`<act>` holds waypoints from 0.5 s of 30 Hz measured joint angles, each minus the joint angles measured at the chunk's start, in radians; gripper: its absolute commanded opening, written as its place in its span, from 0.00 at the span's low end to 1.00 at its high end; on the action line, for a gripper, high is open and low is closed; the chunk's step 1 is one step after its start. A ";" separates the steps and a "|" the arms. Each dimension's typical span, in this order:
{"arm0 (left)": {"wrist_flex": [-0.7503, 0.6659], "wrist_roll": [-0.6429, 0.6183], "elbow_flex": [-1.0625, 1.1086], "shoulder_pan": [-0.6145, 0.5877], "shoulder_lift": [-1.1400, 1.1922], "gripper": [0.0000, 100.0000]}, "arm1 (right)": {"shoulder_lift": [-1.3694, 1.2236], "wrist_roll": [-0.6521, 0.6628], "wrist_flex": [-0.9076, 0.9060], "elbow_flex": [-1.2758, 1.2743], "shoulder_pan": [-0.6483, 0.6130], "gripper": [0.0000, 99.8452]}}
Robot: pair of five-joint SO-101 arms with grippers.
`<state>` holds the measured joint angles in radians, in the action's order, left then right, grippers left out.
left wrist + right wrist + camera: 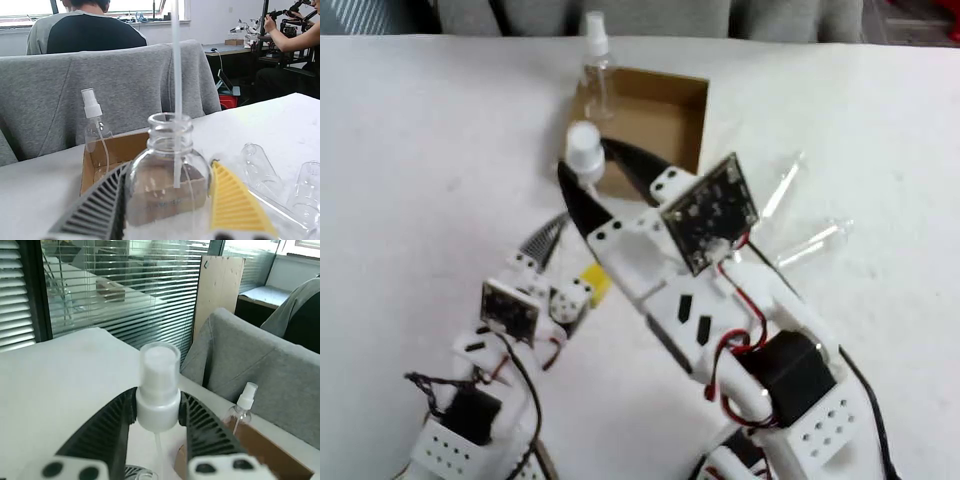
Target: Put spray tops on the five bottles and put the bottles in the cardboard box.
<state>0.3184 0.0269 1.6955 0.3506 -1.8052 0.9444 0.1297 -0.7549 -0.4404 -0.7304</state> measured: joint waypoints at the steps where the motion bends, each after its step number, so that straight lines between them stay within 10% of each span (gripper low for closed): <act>1: 0.000 0.000 0.000 0.000 0.000 0.02 | 0.000 0.000 0.000 -0.021 0.000 0.02; 15: 0.000 0.000 0.000 0.000 0.000 0.02 | 0.000 -0.115 -0.002 -0.143 0.002 0.05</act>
<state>0.3184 0.0269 1.6955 0.3506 -1.8052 0.9444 0.0146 -0.7564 -0.5831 -0.7288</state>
